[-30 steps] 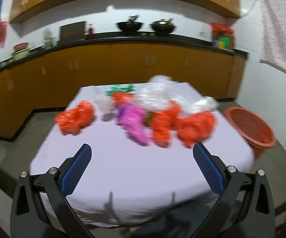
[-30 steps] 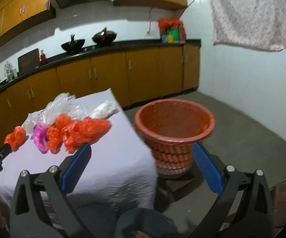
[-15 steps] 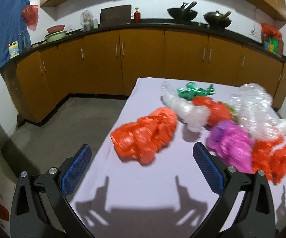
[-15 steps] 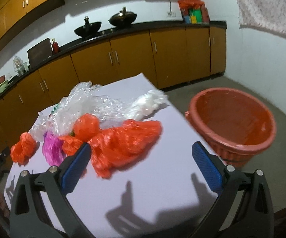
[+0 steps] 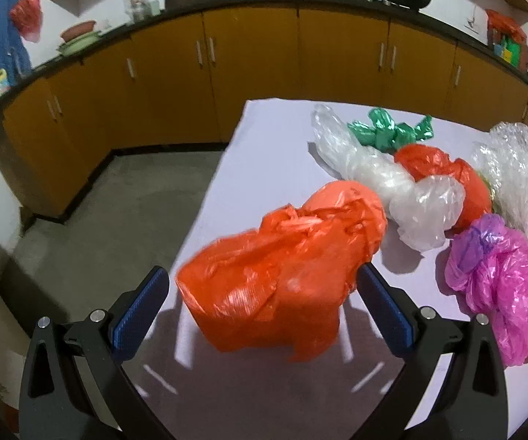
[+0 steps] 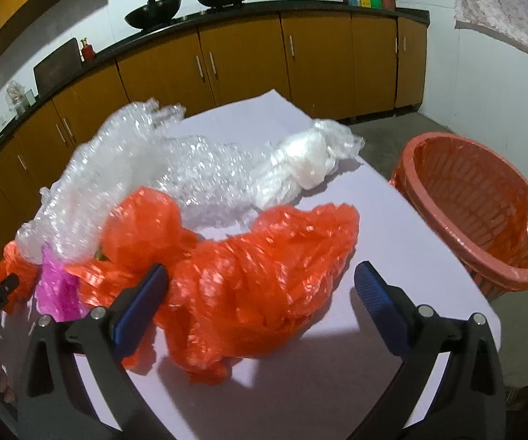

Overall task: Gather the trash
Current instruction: 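Grasp a red plastic bag with the right gripper while the left gripper grasps another red bag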

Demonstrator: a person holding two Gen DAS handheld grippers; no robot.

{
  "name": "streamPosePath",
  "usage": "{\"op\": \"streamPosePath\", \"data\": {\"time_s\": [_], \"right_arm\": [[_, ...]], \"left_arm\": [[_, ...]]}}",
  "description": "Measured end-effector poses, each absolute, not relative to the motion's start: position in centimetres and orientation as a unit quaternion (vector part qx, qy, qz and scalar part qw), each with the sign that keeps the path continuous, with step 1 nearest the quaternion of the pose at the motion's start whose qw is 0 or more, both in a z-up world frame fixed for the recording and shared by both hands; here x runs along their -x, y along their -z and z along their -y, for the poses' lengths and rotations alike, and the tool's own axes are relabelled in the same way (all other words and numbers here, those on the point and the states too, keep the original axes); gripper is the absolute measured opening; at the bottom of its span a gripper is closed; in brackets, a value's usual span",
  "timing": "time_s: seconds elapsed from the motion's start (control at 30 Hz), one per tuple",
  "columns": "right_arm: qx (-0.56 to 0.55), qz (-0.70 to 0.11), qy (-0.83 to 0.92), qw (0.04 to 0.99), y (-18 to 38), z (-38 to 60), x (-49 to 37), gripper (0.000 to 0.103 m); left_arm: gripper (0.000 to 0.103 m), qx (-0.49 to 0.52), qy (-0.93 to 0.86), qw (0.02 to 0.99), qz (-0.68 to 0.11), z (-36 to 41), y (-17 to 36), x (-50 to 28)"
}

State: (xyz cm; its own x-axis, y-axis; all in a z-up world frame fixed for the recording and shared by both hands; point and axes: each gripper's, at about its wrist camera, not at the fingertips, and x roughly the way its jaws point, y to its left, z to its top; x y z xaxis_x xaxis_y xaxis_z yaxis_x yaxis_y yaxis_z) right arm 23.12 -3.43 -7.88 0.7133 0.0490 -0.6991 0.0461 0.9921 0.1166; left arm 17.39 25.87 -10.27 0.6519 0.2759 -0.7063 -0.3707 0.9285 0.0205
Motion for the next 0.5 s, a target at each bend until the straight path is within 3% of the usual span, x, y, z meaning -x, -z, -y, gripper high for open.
{"op": "streamPosePath", "data": {"time_s": [0.07,0.17,0.3,0.4,0.5], "right_arm": [[-0.069,-0.378,-0.004,0.923,8.2,3.7,-23.2,0.096],[-0.077,-0.385,-0.026,0.919,8.4,3.7,-23.6,0.081],[-0.082,-0.386,-0.051,0.918,8.4,3.3,-23.9,0.062],[-0.077,-0.38,-0.056,0.92,8.2,3.1,-23.6,0.054],[-0.078,-0.374,-0.059,0.922,7.8,3.0,-22.9,0.048]], "left_arm": [[0.101,0.064,-0.168,0.908,-0.378,-25.7,10.5,-17.5],[0.094,0.068,-0.154,0.91,-0.378,-25.5,10.6,-17.6],[0.066,0.073,-0.13,0.913,-0.379,-25.2,10.7,-18.1],[0.047,0.07,-0.121,0.916,-0.375,-24.8,10.7,-18.2],[0.035,0.07,-0.12,0.92,-0.366,-24.6,10.5,-17.9]]}}
